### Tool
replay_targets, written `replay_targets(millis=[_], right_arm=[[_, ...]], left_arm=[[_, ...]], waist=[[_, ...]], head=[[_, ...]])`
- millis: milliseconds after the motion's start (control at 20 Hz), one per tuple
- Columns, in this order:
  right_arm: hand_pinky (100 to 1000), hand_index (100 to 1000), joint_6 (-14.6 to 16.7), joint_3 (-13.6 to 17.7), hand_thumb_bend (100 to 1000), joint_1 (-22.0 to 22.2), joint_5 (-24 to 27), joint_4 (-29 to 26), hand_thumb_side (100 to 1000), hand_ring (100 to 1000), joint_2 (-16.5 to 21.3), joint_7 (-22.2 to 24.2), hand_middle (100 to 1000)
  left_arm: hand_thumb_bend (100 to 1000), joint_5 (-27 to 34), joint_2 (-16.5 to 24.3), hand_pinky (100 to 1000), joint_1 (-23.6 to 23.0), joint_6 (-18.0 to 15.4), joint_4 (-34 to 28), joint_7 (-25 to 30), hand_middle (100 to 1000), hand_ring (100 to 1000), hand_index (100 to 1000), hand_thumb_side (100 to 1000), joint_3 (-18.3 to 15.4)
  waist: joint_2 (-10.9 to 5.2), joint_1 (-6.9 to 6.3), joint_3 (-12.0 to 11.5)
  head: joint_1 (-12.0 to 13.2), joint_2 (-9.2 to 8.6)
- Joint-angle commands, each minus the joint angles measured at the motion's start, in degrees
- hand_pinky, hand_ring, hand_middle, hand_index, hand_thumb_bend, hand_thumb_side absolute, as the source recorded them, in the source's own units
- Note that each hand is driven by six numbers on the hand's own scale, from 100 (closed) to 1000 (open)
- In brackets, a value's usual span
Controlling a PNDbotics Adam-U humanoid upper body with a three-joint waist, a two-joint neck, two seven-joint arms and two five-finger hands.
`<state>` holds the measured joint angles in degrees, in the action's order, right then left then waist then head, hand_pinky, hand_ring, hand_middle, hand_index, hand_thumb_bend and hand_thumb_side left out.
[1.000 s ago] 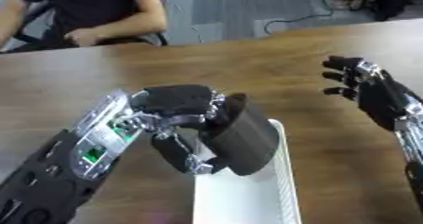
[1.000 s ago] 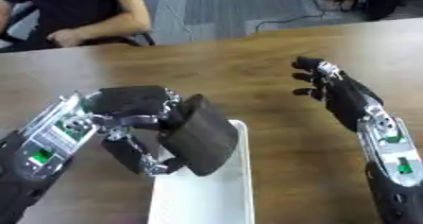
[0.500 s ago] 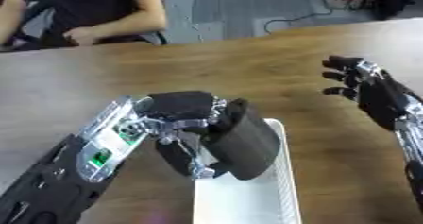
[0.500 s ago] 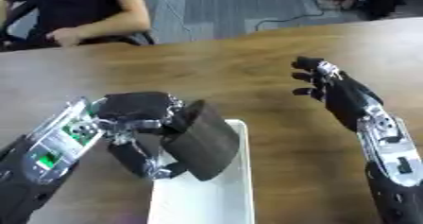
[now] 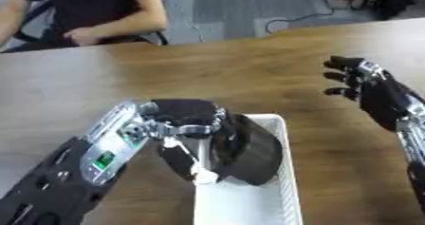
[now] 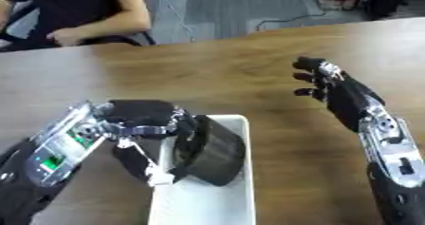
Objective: Pick up objects on the table and place them in the box.
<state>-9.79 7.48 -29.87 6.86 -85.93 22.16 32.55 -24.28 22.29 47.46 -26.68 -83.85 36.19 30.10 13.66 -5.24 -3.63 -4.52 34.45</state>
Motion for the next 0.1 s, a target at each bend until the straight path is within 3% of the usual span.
replay_targets(millis=[50,100], right_arm=[[838,1000,0.1,0.1,100,-1.1,-0.1,-0.7,1000,978,0.6,0.1,978],[838,1000,0.0,0.1,100,-1.1,-0.1,-0.7,1000,978,0.6,0.1,978]], left_arm=[[100,0.6,0.7,100,0.6,-6.1,-0.6,7.6,522,100,632,538,-0.8],[100,0.7,0.7,100,0.6,-6.0,-0.7,7.8,523,100,632,541,-0.8]], waist=[[-0.82,0.23,-0.1],[-0.82,0.23,-0.1]], head=[[-0.2,-0.65],[-0.2,-0.66]])
